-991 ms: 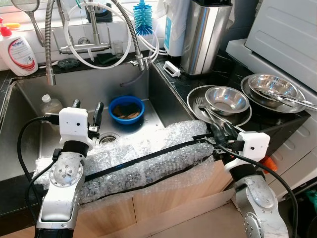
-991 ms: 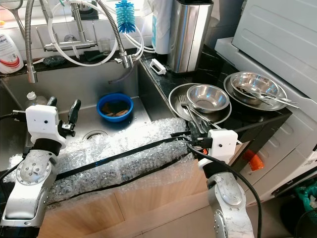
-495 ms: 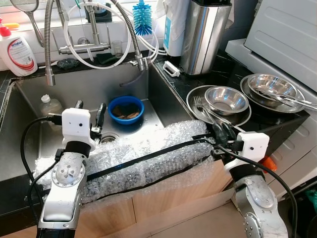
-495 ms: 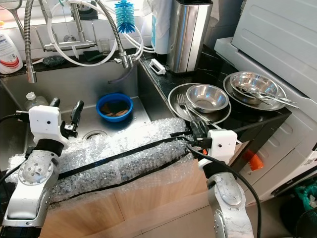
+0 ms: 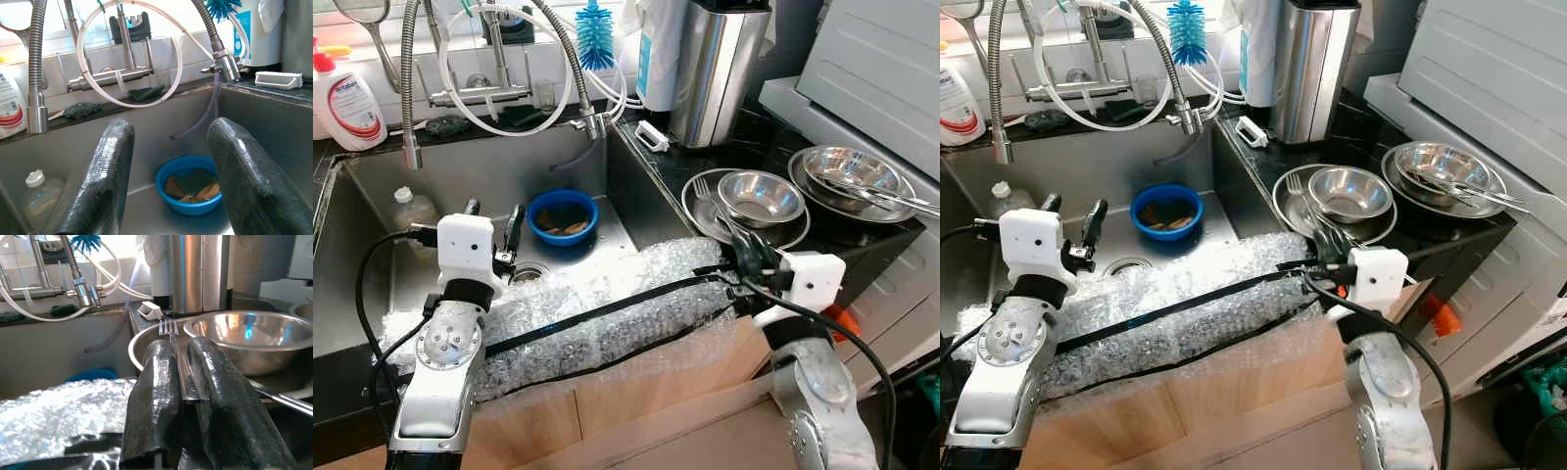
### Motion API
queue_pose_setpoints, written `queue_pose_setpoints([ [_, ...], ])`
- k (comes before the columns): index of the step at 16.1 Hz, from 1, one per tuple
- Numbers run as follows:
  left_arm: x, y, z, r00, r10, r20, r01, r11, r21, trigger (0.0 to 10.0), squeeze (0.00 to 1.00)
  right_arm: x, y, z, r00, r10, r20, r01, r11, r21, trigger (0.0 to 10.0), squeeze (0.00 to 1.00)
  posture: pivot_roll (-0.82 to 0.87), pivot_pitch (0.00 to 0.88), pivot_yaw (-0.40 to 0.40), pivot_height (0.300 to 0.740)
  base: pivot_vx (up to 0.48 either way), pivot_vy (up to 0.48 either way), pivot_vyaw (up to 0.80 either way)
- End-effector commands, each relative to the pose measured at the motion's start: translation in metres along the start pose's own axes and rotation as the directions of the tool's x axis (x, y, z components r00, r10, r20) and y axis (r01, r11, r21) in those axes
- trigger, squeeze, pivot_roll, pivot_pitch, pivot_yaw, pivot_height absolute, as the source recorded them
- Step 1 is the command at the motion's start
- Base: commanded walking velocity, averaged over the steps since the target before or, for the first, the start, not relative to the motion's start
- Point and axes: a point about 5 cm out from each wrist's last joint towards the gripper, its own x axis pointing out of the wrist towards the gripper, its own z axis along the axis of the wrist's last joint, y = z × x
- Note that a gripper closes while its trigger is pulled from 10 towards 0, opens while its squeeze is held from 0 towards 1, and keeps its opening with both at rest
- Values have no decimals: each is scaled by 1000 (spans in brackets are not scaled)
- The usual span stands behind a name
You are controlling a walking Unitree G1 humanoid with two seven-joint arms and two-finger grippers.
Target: Kitchen organization
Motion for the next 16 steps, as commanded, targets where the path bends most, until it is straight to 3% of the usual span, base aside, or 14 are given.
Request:
queue_pose_setpoints([
  [1,2,-3,1,1000,-14,8,13,1000,6,10000,0,2,3,8,999,18,39,-18,1000,0,10000,0,13,22,-39,740,0,0,0],
  [7,2,0,4,1000,9,27,-9,1000,9,10000,0,11,8,25,994,42,105,-41,999,-16,10000,0,8,32,-43,740,0,0,0],
  [11,11,12,14,998,44,55,-43,999,-4,10000,0,25,18,41,982,102,158,-110,993,40,10000,0,12,41,-42,740,0,0,0],
  [13,18,21,21,996,64,58,-58,993,-99,10000,0,32,21,45,977,132,167,-159,975,158,10000,0,11,44,-43,740,0,0,0],
  [15,26,24,31,996,68,62,-46,953,-300,10000,0,35,22,47,971,163,175,-200,955,219,10000,0,13,48,-43,740,0,0,0],
  [16,28,25,35,996,58,74,-27,933,-360,10000,0,36,22,49,968,163,191,-216,927,306,10000,0,13,48,-43,740,0,0,0],
])
